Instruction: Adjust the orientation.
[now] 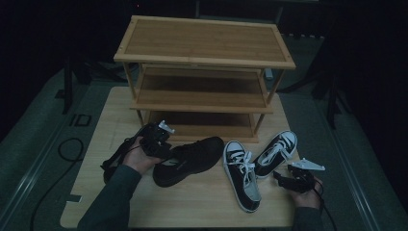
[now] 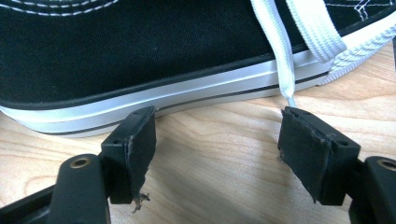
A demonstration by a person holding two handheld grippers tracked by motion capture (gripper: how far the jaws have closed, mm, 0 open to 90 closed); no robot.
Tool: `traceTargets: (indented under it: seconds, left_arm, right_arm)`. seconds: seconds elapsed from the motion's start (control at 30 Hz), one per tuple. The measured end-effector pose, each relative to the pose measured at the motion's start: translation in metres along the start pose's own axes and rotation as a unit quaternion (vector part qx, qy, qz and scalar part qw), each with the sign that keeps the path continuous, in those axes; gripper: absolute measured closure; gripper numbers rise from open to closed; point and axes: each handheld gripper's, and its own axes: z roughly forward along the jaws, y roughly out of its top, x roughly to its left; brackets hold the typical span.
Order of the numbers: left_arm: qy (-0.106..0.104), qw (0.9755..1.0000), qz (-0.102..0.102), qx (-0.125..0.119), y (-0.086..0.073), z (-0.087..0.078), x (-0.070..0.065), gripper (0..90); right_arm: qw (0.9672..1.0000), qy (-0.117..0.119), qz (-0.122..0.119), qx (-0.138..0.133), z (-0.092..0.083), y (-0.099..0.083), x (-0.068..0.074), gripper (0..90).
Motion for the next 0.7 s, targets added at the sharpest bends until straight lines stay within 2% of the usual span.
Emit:
traceTargets:
  seconds: [0.23,0.4,0.43,0.7]
  left_arm:
    - [0.006,0.9997,0.008,0.022,0.002,0.011,0.001,74.5]
    - [0.01,0.9997,0.003,0.021,0.002,0.013,0.001,84.4]
    - [0.015,0.9995,0.011,0.025,0.002,0.013,-0.001,86.3]
    - [0.022,0.9994,0.012,0.025,0.001,0.012,-0.005,87.7]
  right_arm:
    - [1.0,0.0,0.0,0.0,0.0,0.0,0.0,27.3]
    - [1.0,0.0,0.0,0.0,0.0,0.0,0.0,27.3]
    - [1.0,0.0,0.0,0.0,0.0,0.0,0.0,27.3]
    - [1.0,0.0,0.0,0.0,0.0,0.0,0.0,27.3]
